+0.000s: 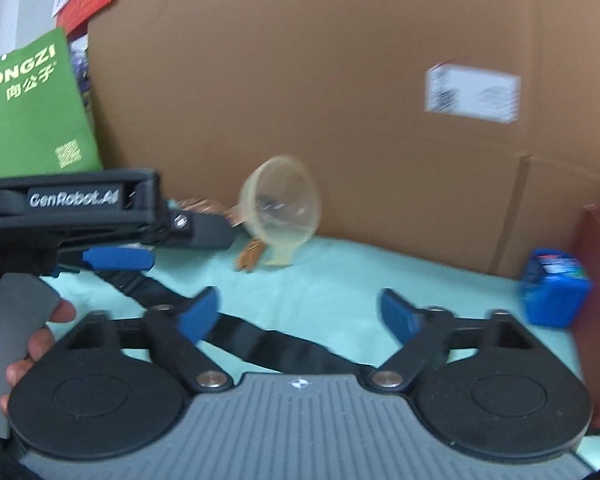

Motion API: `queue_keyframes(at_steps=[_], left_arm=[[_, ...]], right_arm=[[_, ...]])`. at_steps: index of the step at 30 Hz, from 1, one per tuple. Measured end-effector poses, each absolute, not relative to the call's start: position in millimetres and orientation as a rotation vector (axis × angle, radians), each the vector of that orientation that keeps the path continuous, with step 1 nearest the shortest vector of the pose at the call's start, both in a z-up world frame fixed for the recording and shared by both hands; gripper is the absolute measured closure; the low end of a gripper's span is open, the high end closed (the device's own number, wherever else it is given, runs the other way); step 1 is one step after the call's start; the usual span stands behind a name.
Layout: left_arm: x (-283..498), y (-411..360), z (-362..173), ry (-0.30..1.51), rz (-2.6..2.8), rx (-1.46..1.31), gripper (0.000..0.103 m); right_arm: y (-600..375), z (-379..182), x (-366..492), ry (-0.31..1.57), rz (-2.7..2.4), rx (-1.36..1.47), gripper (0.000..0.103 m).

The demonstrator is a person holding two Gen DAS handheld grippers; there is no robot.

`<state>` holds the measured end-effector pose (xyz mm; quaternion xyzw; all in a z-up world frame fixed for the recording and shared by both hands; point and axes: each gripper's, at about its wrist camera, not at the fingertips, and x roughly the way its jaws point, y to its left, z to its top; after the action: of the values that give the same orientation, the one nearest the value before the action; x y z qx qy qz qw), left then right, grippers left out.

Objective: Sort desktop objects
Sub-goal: 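Move the left tool back toward the wooden clothespin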

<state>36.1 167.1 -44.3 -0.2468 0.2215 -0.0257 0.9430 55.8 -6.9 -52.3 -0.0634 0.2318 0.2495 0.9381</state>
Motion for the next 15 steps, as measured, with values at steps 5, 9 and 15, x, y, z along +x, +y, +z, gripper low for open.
queue_keyframes(at_steps=[5, 9, 15], left_arm=[[44, 177, -48, 0.445, -0.019, -0.509, 0.009], [58, 179, -50, 0.476, -0.015, -0.476, 0.023], [77, 183, -54, 0.507, 0.001, -0.442, 0.046]], right_arm=[[25, -63, 76, 0.527, 0.572, -0.123, 0.036], [44, -69, 97, 0.582, 0.606, -0.089, 0.053], [61, -79, 119, 0.617, 0.622, -0.071, 0.065]])
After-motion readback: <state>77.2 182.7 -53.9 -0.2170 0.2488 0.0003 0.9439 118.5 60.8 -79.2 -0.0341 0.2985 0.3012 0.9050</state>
